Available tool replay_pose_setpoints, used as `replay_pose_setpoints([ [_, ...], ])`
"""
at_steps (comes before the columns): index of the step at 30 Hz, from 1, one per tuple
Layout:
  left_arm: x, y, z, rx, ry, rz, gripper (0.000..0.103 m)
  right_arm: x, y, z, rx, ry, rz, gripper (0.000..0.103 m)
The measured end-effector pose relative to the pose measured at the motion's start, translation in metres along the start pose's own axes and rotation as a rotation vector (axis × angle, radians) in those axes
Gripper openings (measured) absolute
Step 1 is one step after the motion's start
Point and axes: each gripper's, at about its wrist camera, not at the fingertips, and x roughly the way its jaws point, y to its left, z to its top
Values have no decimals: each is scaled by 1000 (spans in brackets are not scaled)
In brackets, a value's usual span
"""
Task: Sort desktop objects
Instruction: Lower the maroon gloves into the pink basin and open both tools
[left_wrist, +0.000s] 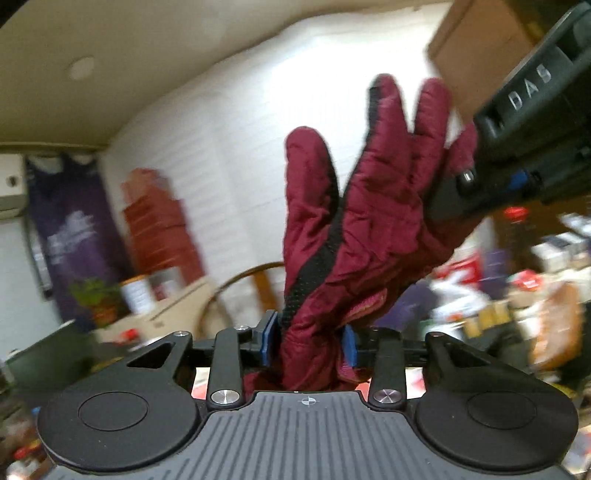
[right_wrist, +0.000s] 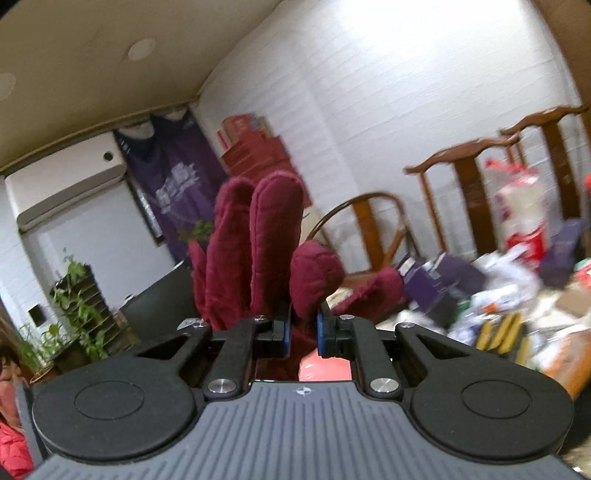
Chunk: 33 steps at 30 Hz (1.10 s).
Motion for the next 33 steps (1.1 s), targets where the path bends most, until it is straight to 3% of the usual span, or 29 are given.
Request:
replay_pose_setpoints([
  [3,24,7,-19,7,59,89,45,41,7,-18,0,52,9,16],
  [5,45,8,-37,19,124,138,68,72,6,-33,11,103,-1,16],
  [6,55,7,-45,29,149,167,75,84,5,-41,12,125,-6,20],
  [8,75,7,-63,55,204,229,103,115,1,-58,7,191,-36,30],
  [10,93,12,-79,58,279,241,103,143,-6,-74,4,281,-68,58],
  [14,98,43,-98,-30,348,272,103,155,-27,-89,59,330,-75,59],
  [18,69,67,-89,-159,269,278,103,118,-38,-74,63,248,-32,59],
  [20,38,60,-81,-209,201,208,103,82,-40,-66,6,183,-28,61],
  [22,13,48,-78,-250,142,92,103,46,-44,-63,-82,121,-53,74],
  [25,-11,12,-77,-254,89,-84,103,-1,-52,-74,-228,60,-131,78],
  [29,-16,-45,-84,-224,97,-274,103,-34,-77,-106,-295,136,-197,78],
  [33,-7,-91,-87,-183,138,-338,103,-48,-101,-135,-318,193,-243,78],
])
